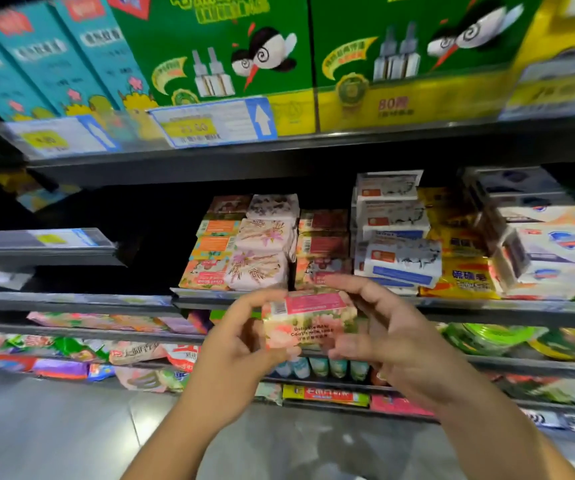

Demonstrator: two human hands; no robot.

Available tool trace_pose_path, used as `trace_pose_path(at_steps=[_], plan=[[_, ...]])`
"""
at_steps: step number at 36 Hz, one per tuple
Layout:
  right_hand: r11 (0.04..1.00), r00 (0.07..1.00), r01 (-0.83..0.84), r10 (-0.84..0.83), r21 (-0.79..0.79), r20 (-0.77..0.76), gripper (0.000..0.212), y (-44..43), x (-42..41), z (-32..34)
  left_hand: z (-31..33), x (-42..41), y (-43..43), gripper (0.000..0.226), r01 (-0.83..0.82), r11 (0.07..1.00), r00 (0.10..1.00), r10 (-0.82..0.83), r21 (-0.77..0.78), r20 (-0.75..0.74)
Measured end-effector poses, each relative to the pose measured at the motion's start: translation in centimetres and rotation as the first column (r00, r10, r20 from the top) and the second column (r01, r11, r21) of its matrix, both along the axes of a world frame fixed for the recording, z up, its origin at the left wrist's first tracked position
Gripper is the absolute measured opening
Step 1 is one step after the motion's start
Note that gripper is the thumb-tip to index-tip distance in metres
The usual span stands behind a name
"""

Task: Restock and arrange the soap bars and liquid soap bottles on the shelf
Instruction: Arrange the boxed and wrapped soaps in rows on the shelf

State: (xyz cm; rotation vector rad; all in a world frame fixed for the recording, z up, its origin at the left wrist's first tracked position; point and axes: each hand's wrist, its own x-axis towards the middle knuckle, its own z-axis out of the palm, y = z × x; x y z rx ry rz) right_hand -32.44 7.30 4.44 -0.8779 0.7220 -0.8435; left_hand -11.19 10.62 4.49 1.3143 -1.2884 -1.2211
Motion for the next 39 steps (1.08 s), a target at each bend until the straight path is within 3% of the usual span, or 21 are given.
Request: trace_pose_path(at_steps=[2, 5, 8, 12, 15, 18, 19, 22, 24, 28, 31, 35, 37, 39], plan=[[0.999, 0.999, -0.003, 0.001, -0.047, -0.040, 0.065, 0.4, 0.2, 0.0, 0.2, 0.2, 0.1, 0.057, -0.033, 0.999, 0.999, 0.033, -0.017, 0.019], [0.986, 0.985, 0.062, -0.086, -0.155, -0.152, 0.039, 0.9, 1.0, 0.5, 0.7, 0.4, 0.4, 0.042, -0.017, 1.000, 0.997, 0.017, 0.000, -0.074], [0.966, 0.964, 0.108, -0.160, -0.236, -0.213, 0.024, 1.1, 1.8, 1.1, 0.7, 0.3, 0.6, 0.041, -0.053, 0.998, 0.987, 0.056, 0.019, -0.149], [0.964, 0.954, 0.174, -0.216, -0.202, -0.209, 0.043, 1.2, 3.1, 1.1, 1.1, 0.0, 0.7, 0.041, -0.192, 0.980, 0.965, 0.178, -0.057, -0.194], [0.937, 0.922, 0.215, -0.287, -0.274, -0.260, 0.033, 1.3, 3.8, 1.0, 0.9, 0.6, 1.4, 0.042, -0.130, 0.990, 0.977, 0.117, -0.063, -0.180], [0.959, 0.948, 0.205, -0.244, -0.194, -0.204, 0.013, 1.2, 3.8, 0.6, 0.2, 1.8, 2.1, 0.054, -0.001, 1.000, 0.976, -0.002, -0.012, -0.219], [0.975, 0.967, 0.162, -0.188, -0.152, -0.171, 0.015, 1.1, 3.7, 0.4, 0.1, 2.1, 2.4, 0.059, 0.039, 0.999, 0.982, -0.040, -0.011, -0.186], [0.997, 0.998, -0.035, 0.030, -0.069, -0.062, 0.052, 0.9, 3.4, 0.3, 0.1, 2.8, 2.7, 0.068, 0.014, 1.000, 0.999, -0.014, -0.001, -0.044], [0.988, 0.987, -0.124, 0.114, -0.093, -0.110, 0.066, 1.0, 3.7, 0.5, 0.3, 3.5, 2.5, 0.069, -0.040, 0.999, 0.999, 0.041, 0.034, -0.029], [0.981, 0.952, -0.065, 0.007, -0.180, -0.307, 0.058, 0.9, 5.0, 1.5, 1.1, 4.9, 1.6, 0.064, 0.007, 0.999, 1.000, -0.008, 0.050, 0.019], [0.962, 0.921, 0.001, -0.108, -0.274, -0.374, 0.052, 0.9, 5.8, 2.5, 1.3, 5.9, 0.8, 0.045, 0.012, 0.999, 1.000, -0.013, 0.040, 0.022], [0.871, 0.843, 0.009, -0.270, -0.491, -0.464, 0.041, 0.7, 7.2, 3.3, 1.1, 7.4, -0.1, 0.070, 0.089, 0.993, 0.991, -0.081, 0.077, -0.110], [0.864, 0.843, 0.021, -0.285, -0.503, -0.455, 0.038, 0.6, 8.4, 3.2, 0.7, 8.3, -0.4, 0.083, 0.132, 0.985, 0.966, -0.102, 0.110, -0.238], [0.889, 0.880, 0.068, -0.268, -0.453, -0.393, 0.036, 0.8, 9.5, 3.0, 0.6, 8.9, -0.6, 0.078, 0.146, 0.985, 0.963, -0.120, 0.092, -0.241]])
